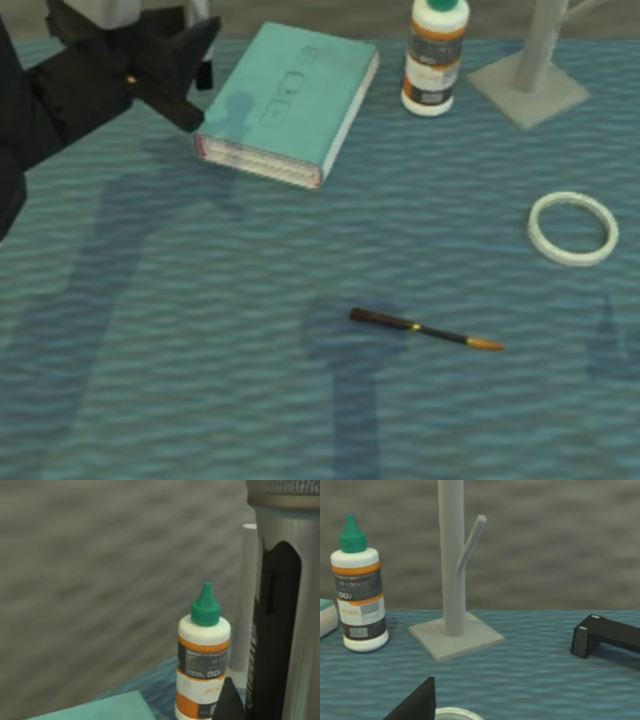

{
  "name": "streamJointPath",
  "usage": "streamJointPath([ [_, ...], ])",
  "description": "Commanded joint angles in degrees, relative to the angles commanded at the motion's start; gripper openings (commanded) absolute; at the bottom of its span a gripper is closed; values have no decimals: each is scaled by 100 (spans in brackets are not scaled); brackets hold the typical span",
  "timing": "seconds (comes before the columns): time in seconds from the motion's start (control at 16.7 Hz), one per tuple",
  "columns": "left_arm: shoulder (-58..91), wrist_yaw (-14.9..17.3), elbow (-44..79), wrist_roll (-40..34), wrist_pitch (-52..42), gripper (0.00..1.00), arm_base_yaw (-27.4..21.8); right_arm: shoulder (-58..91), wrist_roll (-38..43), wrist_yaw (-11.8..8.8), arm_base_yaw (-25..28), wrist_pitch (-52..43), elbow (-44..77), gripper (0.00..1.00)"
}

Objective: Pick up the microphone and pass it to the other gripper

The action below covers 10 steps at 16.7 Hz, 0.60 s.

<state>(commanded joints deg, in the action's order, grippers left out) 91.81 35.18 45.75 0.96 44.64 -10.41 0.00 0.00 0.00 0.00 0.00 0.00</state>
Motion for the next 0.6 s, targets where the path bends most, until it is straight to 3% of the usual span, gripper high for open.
streamJointPath([
  [0.36, -17, 6, 8, 18, 51, 0, -41, 0, 0, 0, 0, 0, 0, 100],
  [0.48, -41, -206, 15, 10, 62, 0, -249, 0, 0, 0, 0, 0, 0, 100],
  [0.6, -99, -629, 18, -6, 71, 0, -647, 0, 0, 0, 0, 0, 0, 100],
])
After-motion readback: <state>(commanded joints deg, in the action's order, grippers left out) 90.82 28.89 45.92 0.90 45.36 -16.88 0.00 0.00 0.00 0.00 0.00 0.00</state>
